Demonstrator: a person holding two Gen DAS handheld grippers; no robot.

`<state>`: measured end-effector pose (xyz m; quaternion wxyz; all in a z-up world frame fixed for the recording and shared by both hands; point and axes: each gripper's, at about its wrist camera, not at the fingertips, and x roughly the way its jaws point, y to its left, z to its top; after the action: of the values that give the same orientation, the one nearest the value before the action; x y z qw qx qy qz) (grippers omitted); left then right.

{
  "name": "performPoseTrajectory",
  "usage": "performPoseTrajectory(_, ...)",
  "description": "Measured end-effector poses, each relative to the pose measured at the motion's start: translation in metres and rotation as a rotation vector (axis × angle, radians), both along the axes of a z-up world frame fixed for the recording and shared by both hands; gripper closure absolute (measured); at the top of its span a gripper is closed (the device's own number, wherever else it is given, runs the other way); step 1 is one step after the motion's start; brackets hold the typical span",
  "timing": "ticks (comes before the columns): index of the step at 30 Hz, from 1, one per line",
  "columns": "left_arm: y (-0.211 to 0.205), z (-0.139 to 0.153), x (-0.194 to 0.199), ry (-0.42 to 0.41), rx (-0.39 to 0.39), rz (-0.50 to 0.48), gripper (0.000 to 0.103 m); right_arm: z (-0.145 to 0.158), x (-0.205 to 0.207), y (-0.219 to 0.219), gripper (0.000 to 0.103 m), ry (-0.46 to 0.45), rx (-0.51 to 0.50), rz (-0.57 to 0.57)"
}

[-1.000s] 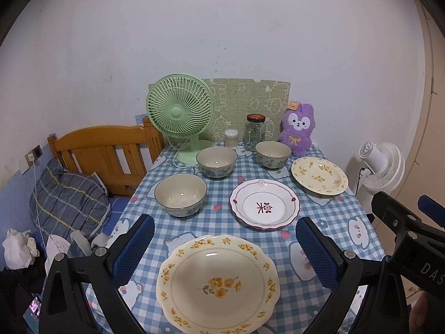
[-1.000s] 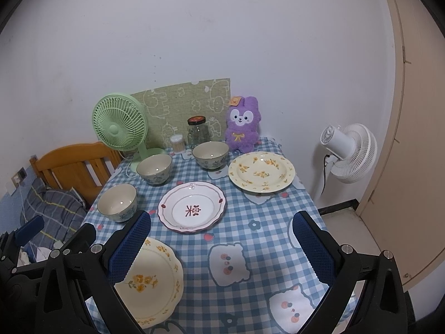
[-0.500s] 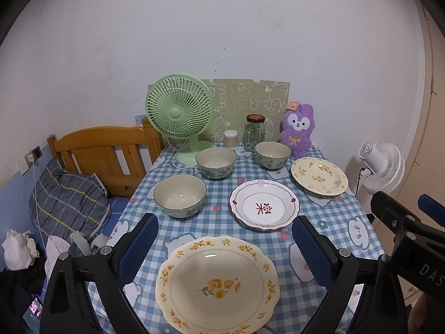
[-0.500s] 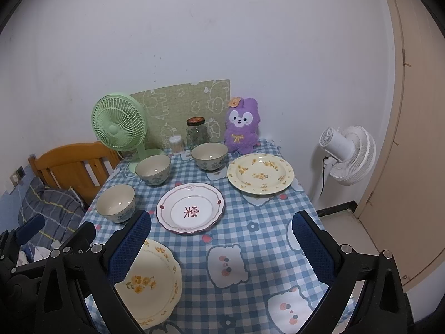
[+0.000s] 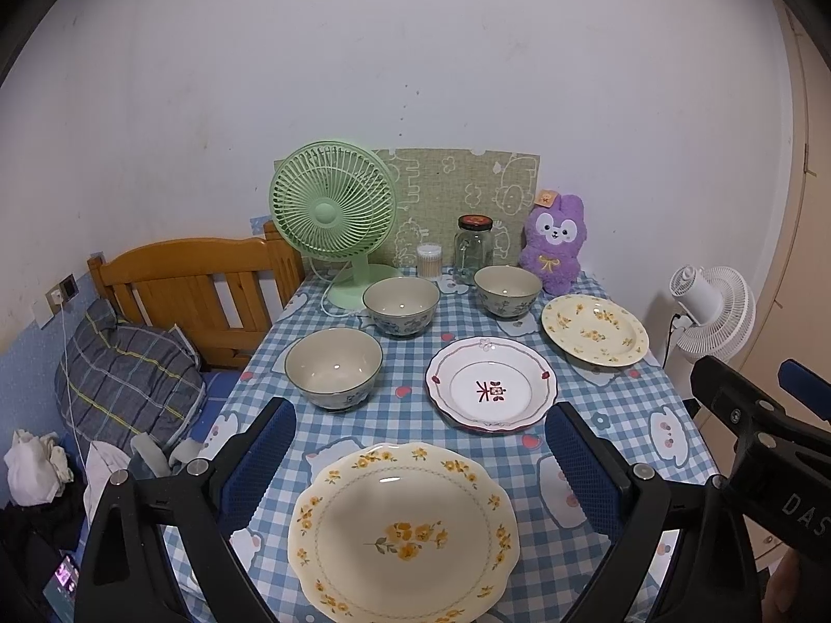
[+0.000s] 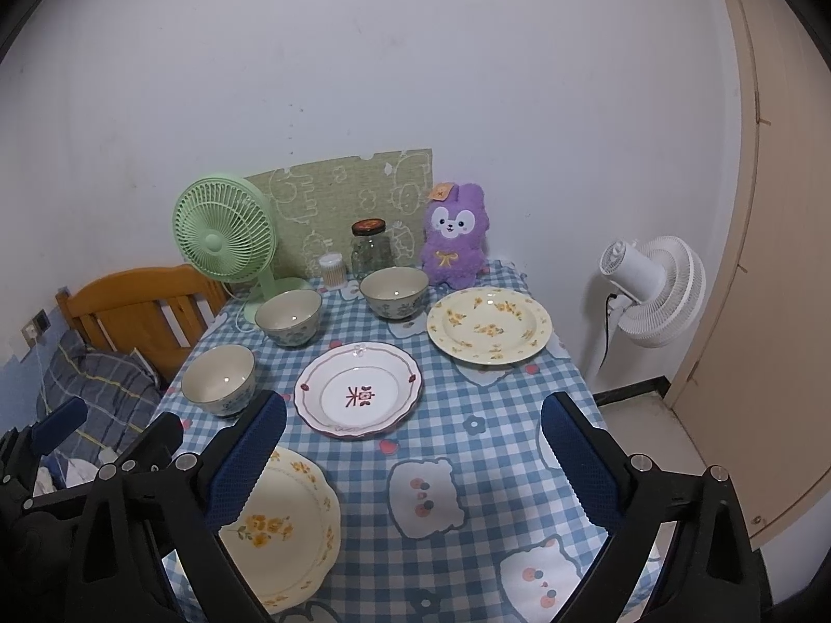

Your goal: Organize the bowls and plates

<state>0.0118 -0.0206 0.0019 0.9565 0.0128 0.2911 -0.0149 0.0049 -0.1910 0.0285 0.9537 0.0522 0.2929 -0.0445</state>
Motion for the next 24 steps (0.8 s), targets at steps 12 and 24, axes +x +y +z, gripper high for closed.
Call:
performPoseTrajectory(12,0.009,0.001,0.004,0.018,0.015,0.038,0.01,-0.004,0.015,0.015,0.01,0.051,0.017,0.033)
performPoseTrajectory(24,0.033,-0.027,0.027,0.104,-0.036,0.055,0.02,-0.033,0.044,0.046,0.013,0.107,-0.011,0.051)
